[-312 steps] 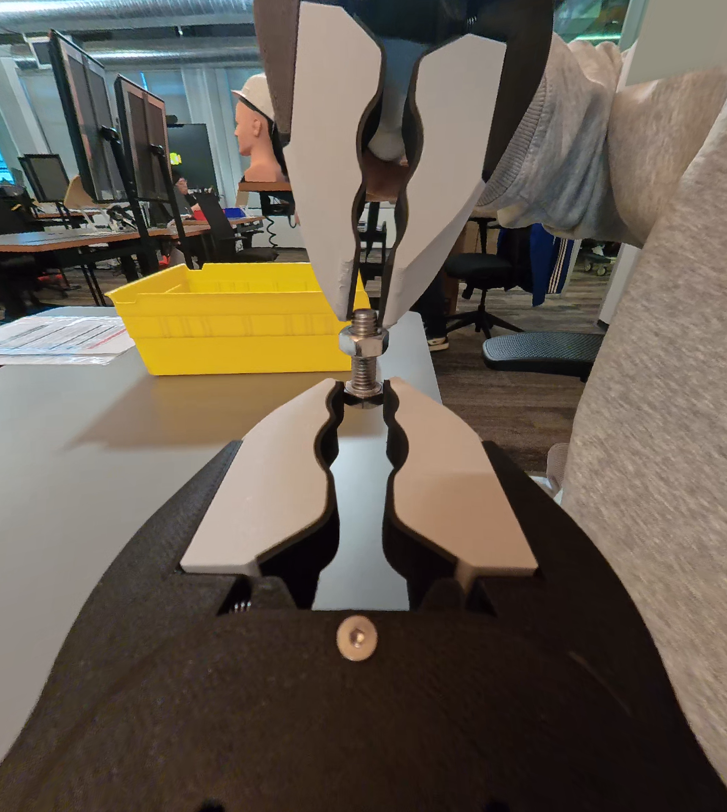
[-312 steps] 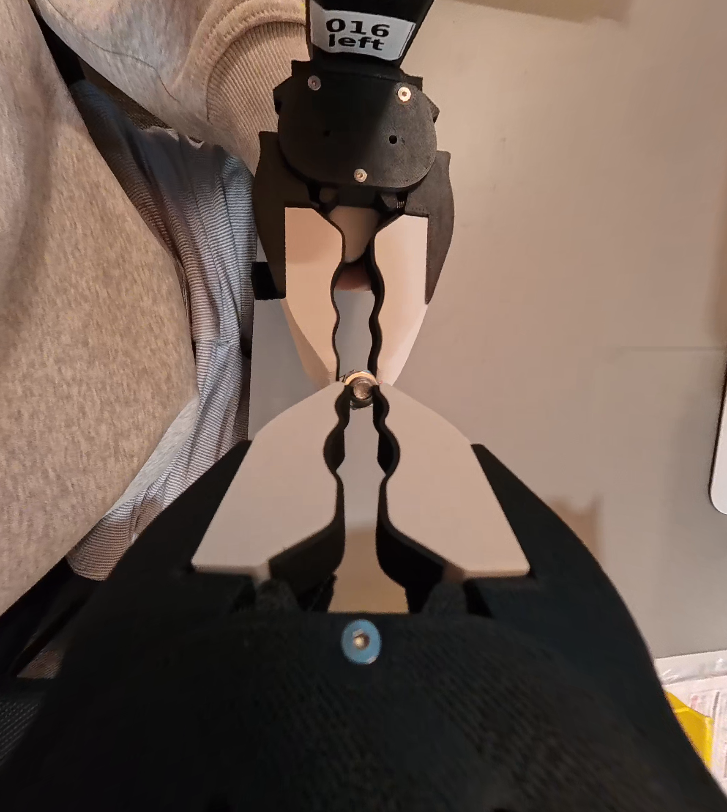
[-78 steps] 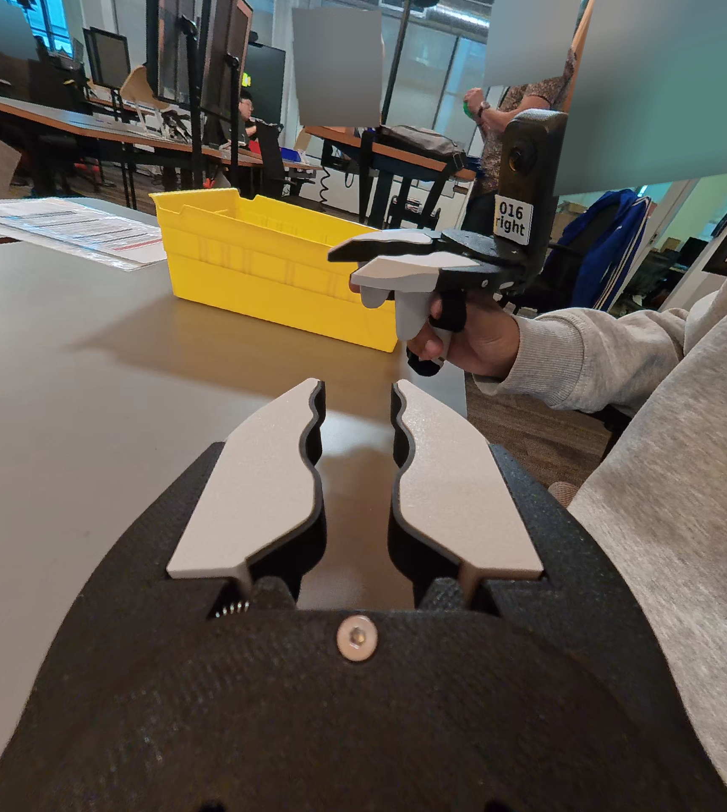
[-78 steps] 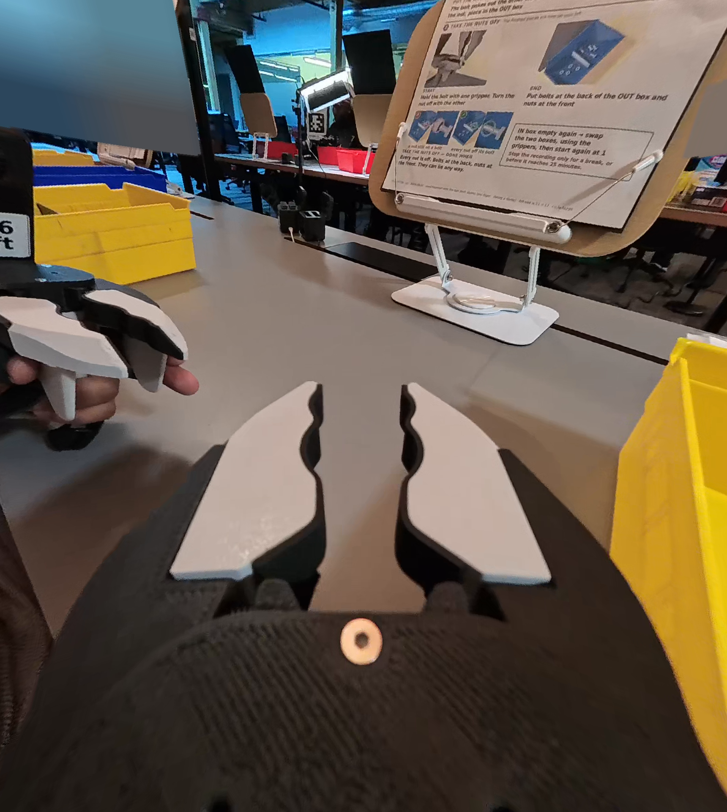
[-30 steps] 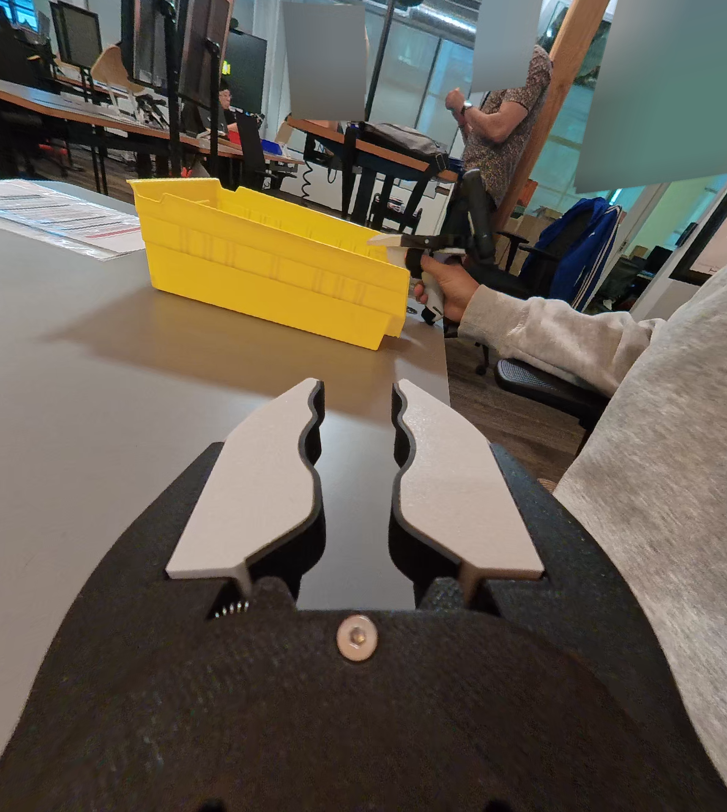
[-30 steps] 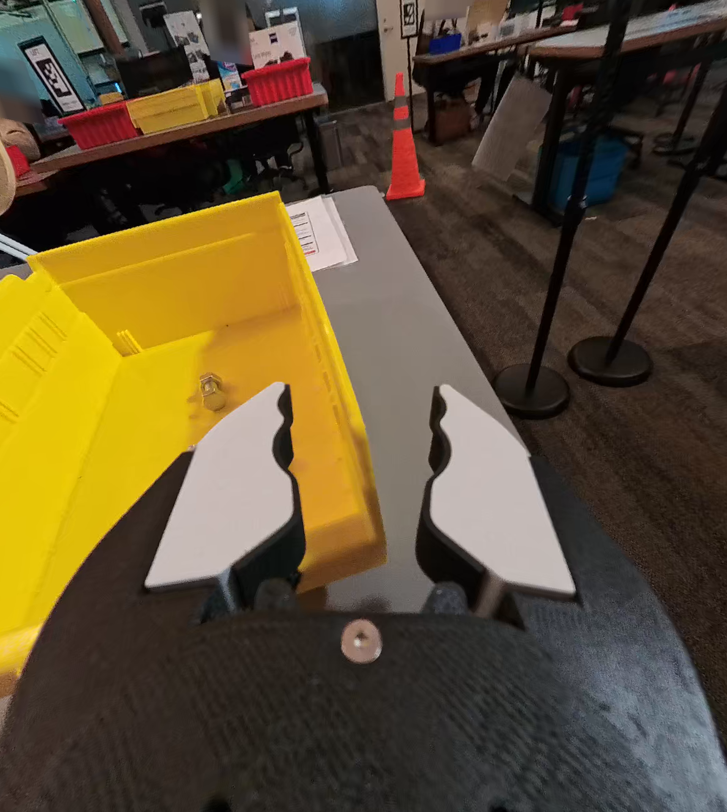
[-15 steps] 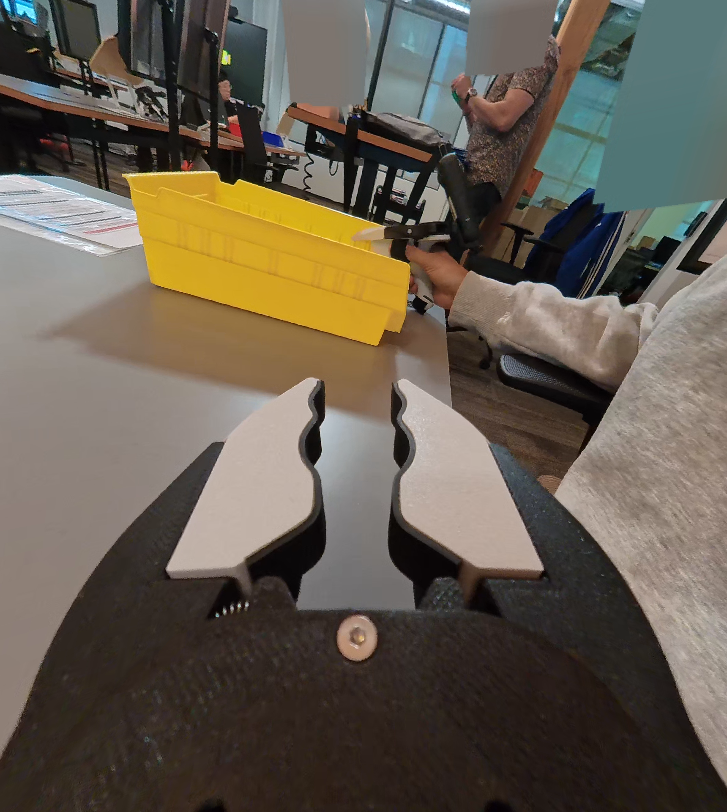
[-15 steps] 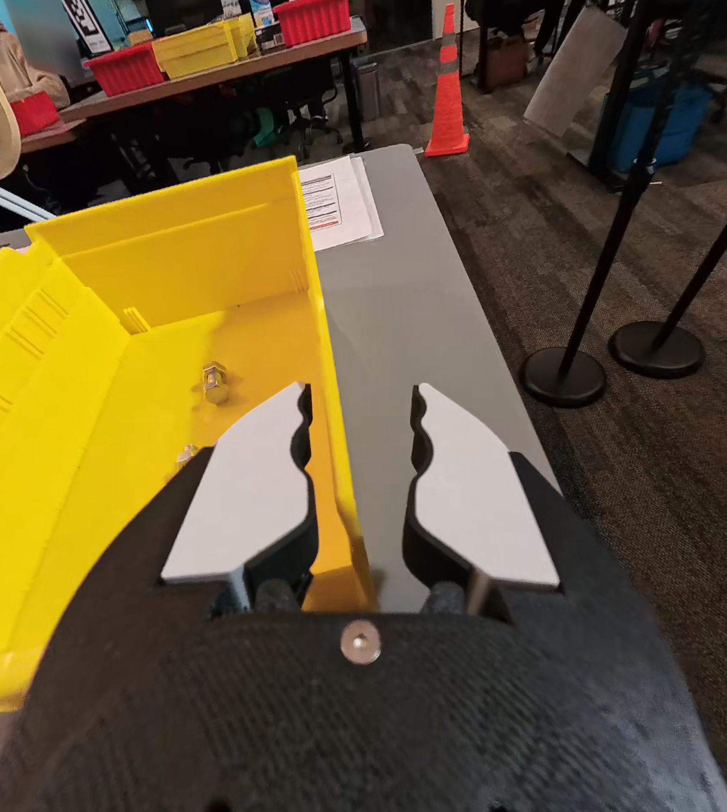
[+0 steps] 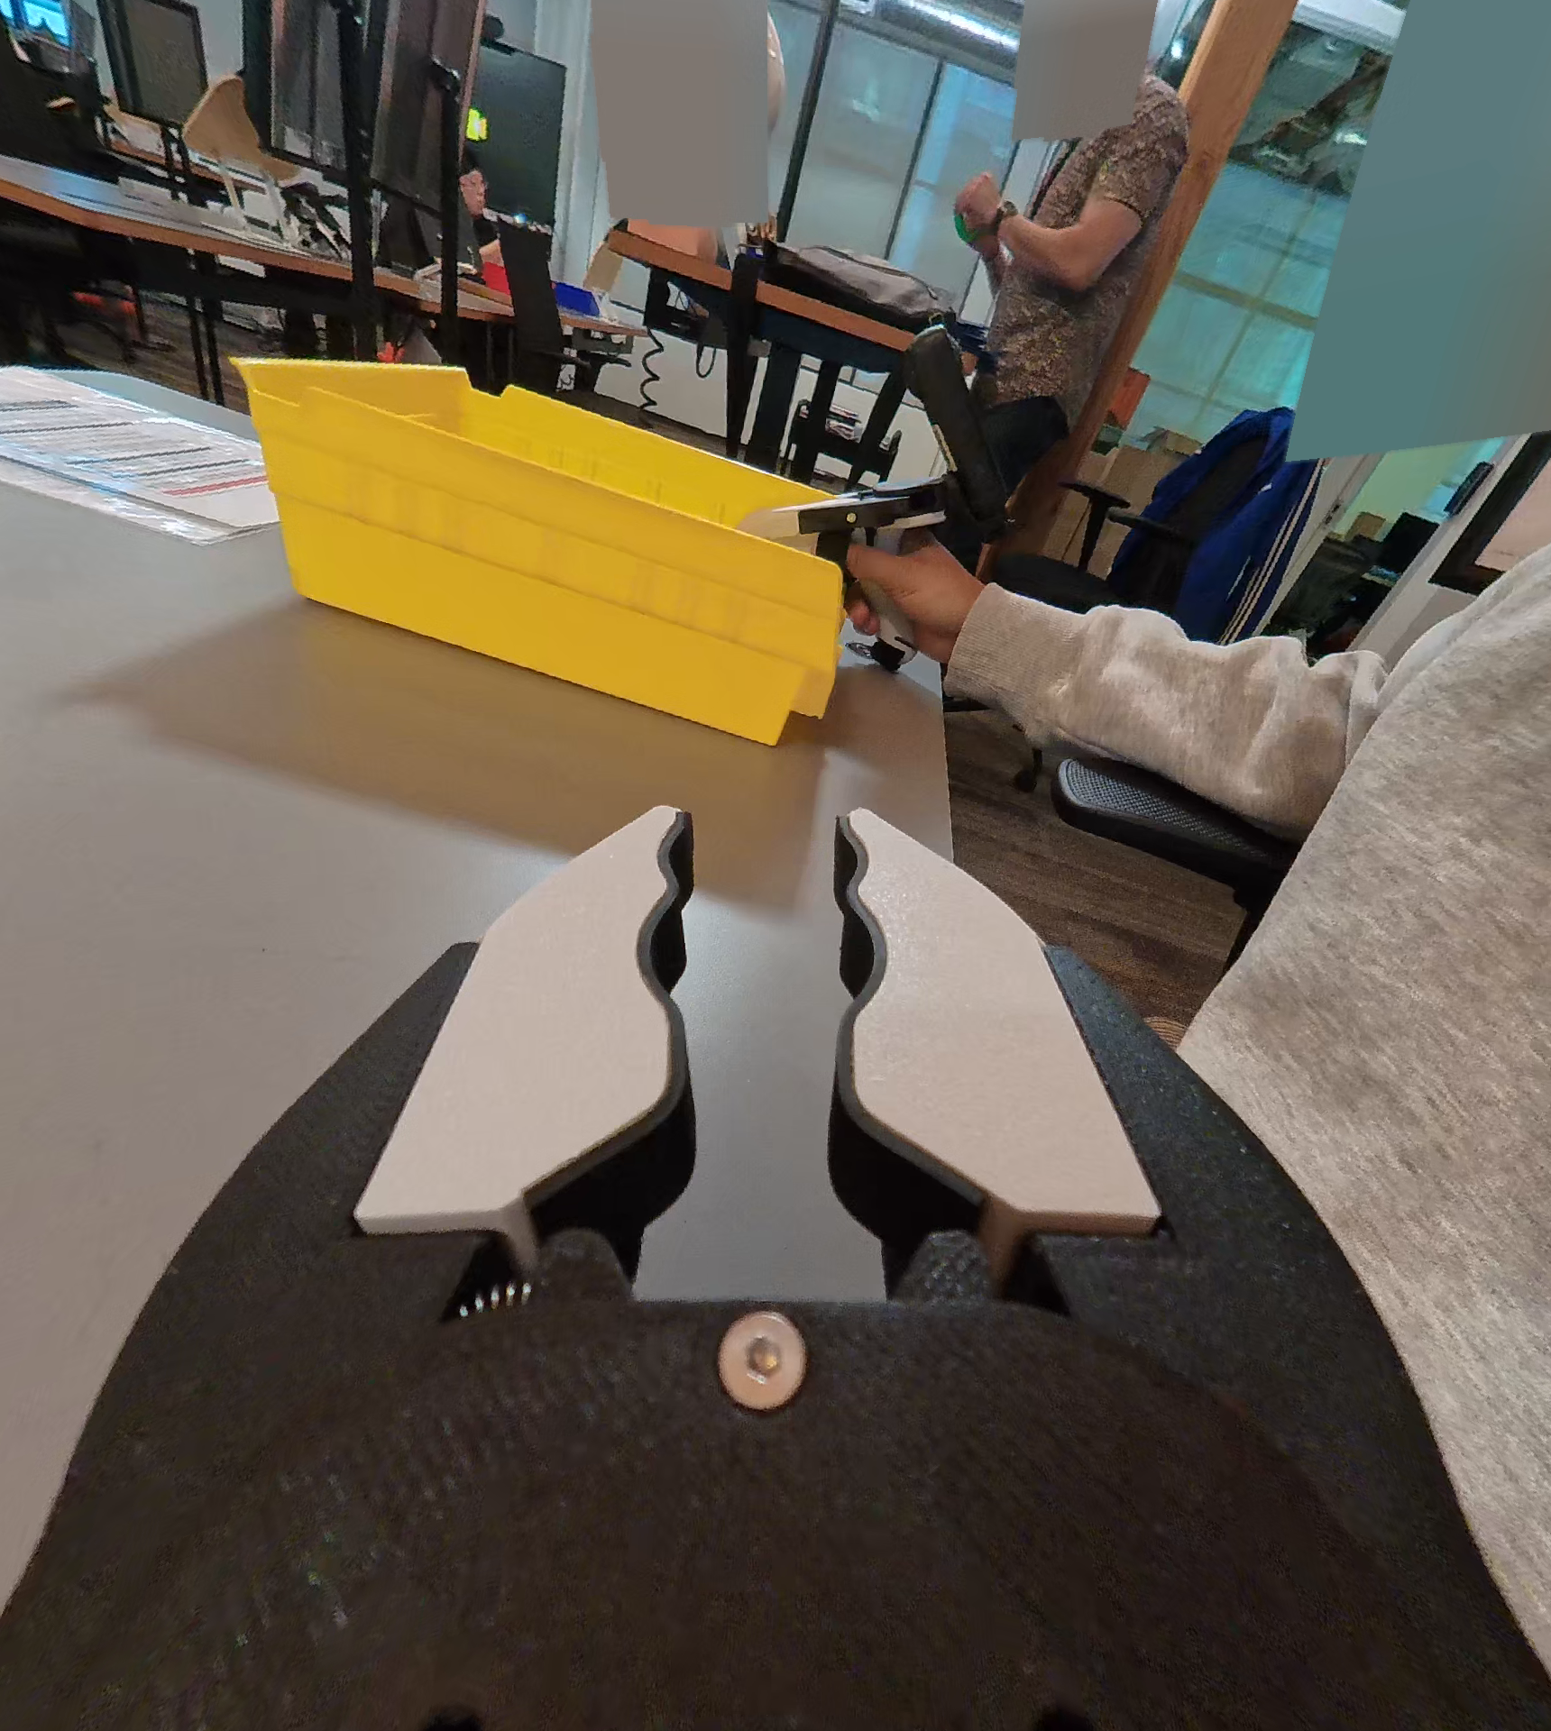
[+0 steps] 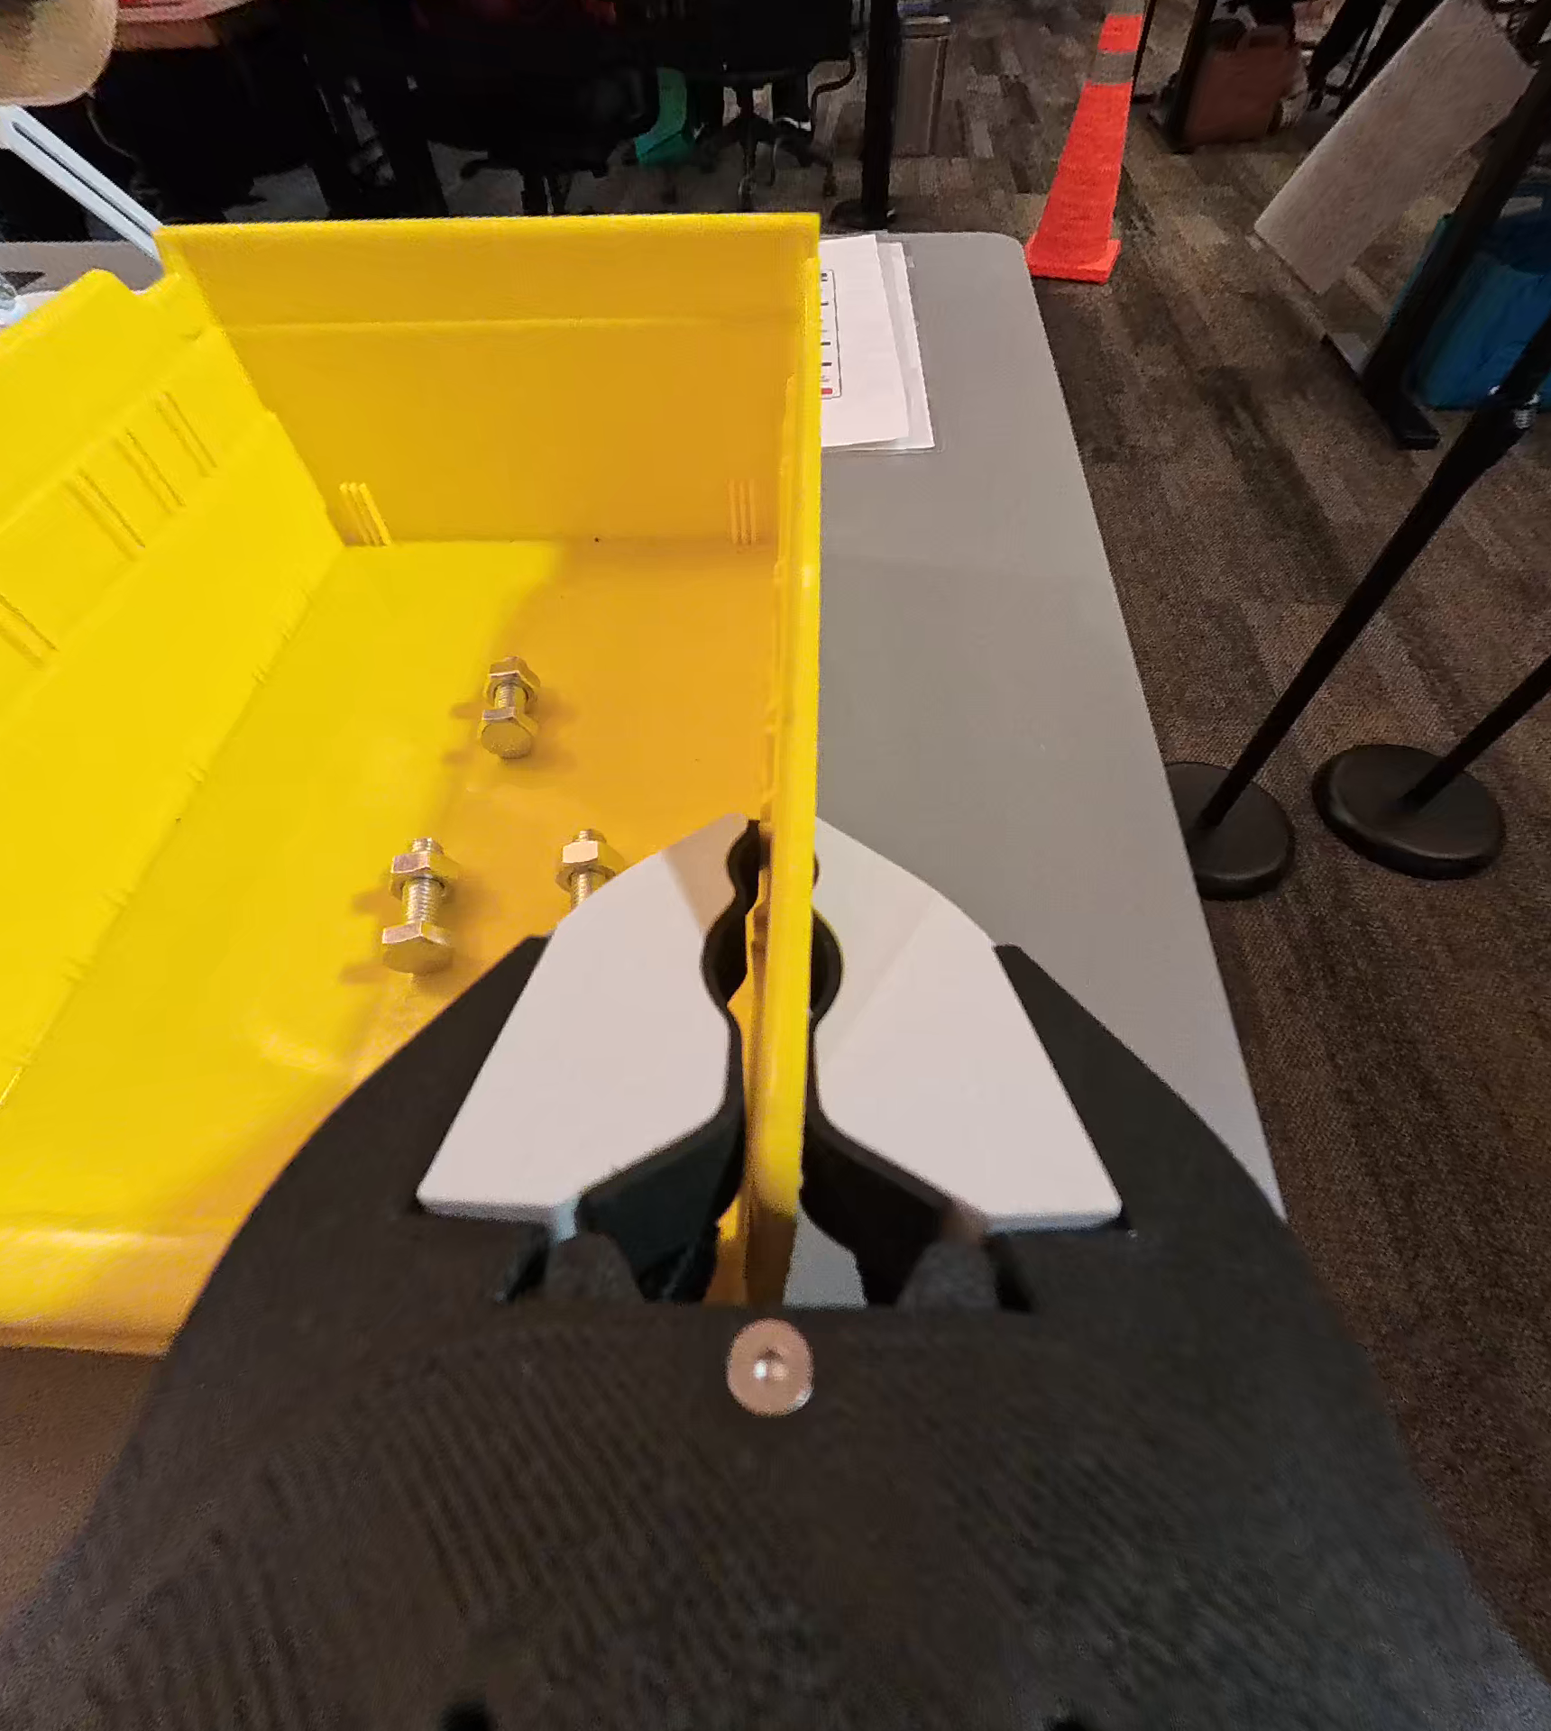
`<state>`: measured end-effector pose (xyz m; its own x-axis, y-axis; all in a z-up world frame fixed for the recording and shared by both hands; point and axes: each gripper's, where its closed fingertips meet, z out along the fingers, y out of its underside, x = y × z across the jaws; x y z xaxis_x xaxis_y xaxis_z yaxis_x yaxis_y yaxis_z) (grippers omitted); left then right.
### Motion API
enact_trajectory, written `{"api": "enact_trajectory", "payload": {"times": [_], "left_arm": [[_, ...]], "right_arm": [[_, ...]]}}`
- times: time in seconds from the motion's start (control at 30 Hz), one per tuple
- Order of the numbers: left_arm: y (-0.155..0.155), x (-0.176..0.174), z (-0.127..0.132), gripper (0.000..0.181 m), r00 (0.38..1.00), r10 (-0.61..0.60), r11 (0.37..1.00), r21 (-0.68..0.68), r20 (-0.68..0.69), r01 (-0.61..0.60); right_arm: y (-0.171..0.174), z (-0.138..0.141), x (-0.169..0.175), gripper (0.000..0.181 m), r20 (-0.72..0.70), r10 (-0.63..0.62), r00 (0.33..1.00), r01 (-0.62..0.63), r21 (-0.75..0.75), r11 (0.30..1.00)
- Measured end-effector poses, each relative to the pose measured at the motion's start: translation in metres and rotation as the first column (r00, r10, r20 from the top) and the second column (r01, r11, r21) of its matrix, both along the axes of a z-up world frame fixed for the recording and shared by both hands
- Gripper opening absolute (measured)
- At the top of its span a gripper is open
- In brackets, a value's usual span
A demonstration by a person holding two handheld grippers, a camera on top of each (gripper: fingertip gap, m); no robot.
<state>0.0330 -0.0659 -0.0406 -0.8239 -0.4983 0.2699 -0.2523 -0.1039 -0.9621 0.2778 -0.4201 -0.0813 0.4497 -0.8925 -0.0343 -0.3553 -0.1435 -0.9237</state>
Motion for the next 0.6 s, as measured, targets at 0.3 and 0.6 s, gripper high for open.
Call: {"api": "enact_trajectory", "payload": {"times": [0.3,0.6], "left_arm": [[0.0003,0.0003,-0.0002,0.029,1.0,-0.001,1.0,-0.004,-0.005,0.001],[-0.0004,-0.0003,-0.0005,0.029,1.0,0.0,1.0,0.004,-0.001,0.0]], "right_arm": [[-0.0003,-0.0054,0.0038,0.017,-0.03,0.002,1.0,-0.003,-0.024,1.0],[0.001,-0.0089,0.0046,0.004,-0.057,-0.002,0.998,0.001,-0.02,1.0]]}}
